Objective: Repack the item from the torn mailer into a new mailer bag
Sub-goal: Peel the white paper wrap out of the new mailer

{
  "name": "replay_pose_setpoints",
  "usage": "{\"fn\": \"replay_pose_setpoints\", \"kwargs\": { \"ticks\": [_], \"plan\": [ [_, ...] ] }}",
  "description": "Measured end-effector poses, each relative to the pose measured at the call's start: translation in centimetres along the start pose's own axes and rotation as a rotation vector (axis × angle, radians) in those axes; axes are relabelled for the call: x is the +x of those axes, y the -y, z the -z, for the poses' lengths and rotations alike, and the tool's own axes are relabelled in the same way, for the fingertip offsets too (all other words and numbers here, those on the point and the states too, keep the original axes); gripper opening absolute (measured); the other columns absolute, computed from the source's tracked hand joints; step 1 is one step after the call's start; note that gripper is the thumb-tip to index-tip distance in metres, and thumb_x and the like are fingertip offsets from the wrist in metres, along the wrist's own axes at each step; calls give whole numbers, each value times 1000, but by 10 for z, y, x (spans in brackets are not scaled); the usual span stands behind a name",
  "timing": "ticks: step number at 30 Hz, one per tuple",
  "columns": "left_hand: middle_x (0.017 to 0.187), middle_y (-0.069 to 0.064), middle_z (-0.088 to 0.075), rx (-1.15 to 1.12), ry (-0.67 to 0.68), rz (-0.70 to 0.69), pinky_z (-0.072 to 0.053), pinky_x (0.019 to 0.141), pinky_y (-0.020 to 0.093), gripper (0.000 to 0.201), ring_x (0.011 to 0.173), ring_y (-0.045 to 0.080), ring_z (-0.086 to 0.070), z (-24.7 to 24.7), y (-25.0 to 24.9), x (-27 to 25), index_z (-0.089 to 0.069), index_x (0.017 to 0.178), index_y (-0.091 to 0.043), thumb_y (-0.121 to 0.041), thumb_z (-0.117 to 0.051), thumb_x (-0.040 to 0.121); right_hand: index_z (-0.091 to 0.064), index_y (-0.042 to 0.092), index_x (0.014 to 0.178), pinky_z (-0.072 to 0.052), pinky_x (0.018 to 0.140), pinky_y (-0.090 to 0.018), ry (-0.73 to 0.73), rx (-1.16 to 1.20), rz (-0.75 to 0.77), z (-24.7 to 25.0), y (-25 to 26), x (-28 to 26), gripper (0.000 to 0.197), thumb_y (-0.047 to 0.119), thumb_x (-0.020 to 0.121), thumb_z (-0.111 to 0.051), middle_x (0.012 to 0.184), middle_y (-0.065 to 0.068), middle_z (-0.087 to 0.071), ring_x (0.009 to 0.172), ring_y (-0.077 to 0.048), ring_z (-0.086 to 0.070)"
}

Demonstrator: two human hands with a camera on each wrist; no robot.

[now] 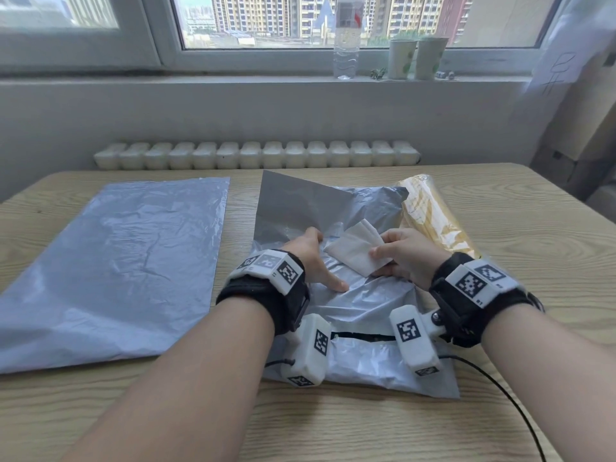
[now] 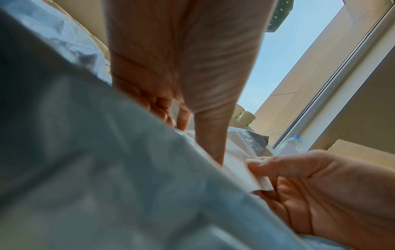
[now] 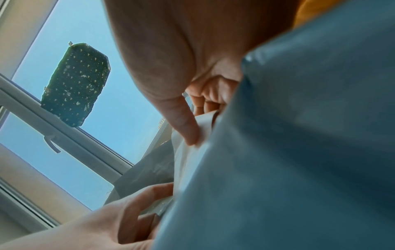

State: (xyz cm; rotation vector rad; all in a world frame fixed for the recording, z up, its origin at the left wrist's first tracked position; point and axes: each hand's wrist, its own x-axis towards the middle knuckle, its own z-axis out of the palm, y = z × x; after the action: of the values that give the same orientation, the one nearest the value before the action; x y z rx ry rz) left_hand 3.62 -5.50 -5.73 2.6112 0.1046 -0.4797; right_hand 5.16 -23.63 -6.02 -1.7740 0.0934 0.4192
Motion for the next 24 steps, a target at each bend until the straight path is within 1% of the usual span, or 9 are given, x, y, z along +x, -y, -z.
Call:
{"fn": "replay_pose_setpoints", "kwargs": {
  "ticks": [3,5,7,8,10,13,15,20,24],
  "plan": [
    [142,1,-46,13,17,4,-42,102,39,110,126,22,-49,3,-1,-1,-26,145,-21,-52,-86,58,-57,11,108,-52,91,-49,-34,-180,68,4,-2,2,38,-11,78,-65,112,-18,-62,98,-32,-63],
    [134,5,-54,-1,76,18,-47,100,39,105,119,24,-56,11,-1,-1,-25,146,-21,-53,-82,64,-48,29,126,-55,87,-47,-8,-341,161,0,3,0,73,-15,69,-65,122,-11,-57,104,-28,-61],
    [104,10,-63,-136,128,42,-55,91,40,84,90,23,-66,20,-1,-1,-29,146,-18,-42,-74,79,-39,45,133,-59,75,-35,51,-528,227,-6,13,-2,92,-16,67,-57,131,-4,-50,102,-21,-60],
    [91,10,-63,-210,131,58,-56,88,41,71,77,22,-64,23,-2,-1,-32,145,-16,-32,-69,86,-40,45,134,-58,68,-25,61,-617,253,-10,18,-3,90,-15,69,-54,135,-1,-48,98,-14,-59],
    [81,11,-61,-249,72,60,-56,88,45,48,69,24,-62,21,-2,2,-41,138,-11,-15,-59,94,-54,33,130,-48,63,-13,57,-746,284,-16,24,-5,69,-7,74,-55,136,1,-51,90,-6,-56],
    [100,13,-68,-156,-79,24,-54,91,44,32,94,31,-66,11,-3,12,-49,122,-14,-19,-55,92,-74,10,103,-50,72,-27,-16,-758,295,-19,25,1,30,23,76,-68,110,-8,-71,86,-15,-63],
    [108,12,-68,-92,-124,13,-53,91,42,30,101,31,-65,9,-2,15,-49,118,-18,-29,-57,91,-74,5,87,-48,65,-31,-47,-703,289,-18,22,8,36,39,74,-74,89,-12,-73,72,-15,-62],
    [107,11,-68,-53,-142,-16,-55,85,38,33,99,31,-66,8,3,20,-48,117,-18,-28,-60,88,-68,7,74,-42,55,-24,-93,-594,243,-12,15,17,25,30,76,-77,66,-2,-62,58,-10,-53],
    [107,11,-68,-28,-152,-10,-55,84,37,34,98,31,-66,7,2,21,-47,117,-17,-26,-61,88,-65,11,67,-38,51,-22,-116,-582,218,-11,13,19,22,26,76,-77,60,1,-57,54,-8,-50]
  ]
}}
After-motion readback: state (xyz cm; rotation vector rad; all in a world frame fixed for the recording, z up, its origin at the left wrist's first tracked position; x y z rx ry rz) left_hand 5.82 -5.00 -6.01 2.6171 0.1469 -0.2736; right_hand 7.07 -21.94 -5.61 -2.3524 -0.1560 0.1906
